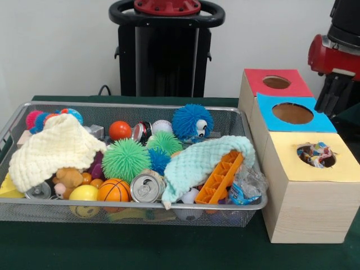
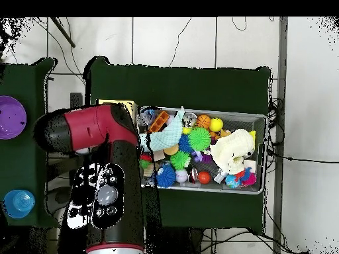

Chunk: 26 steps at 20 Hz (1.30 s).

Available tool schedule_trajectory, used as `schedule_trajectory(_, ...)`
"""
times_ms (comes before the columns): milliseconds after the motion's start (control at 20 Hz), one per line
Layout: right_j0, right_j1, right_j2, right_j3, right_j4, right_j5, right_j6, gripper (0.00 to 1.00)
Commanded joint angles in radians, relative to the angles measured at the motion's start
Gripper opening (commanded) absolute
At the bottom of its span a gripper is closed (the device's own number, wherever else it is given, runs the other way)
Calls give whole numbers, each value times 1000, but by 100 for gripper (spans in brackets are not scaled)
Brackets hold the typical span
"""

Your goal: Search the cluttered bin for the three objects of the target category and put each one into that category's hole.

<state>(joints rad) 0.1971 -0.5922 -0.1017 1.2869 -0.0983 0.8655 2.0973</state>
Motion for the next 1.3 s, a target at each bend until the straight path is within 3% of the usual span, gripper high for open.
schedule_trajectory(50, -84, 68, 78, 23, -22, -89, 1, 0)
schedule_trajectory(250, -158, 110, 128, -53, -28, -60, -98, 0)
schedule_trajectory(400, -211, 47, 162, -48, -42, -37, -196, 0)
schedule_trajectory(650, -270, 42, 214, -60, -48, 29, -260, 0)
schedule_trajectory(700, -298, 40, 241, -44, -48, 23, -266, 100)
schedule_trajectory(800, -320, 44, 254, -36, -24, 20, -254, 100)
schedule_trajectory(900, -346, 47, 294, -81, -80, 27, -382, 100)
schedule_trajectory(950, -357, 40, 299, -74, -80, 34, -376, 100)
schedule_trajectory(1100, -418, 22, 359, 21, -119, -117, -403, 100)
schedule_trajectory(1300, -450, 5, 384, 99, -160, -172, -378, 100)
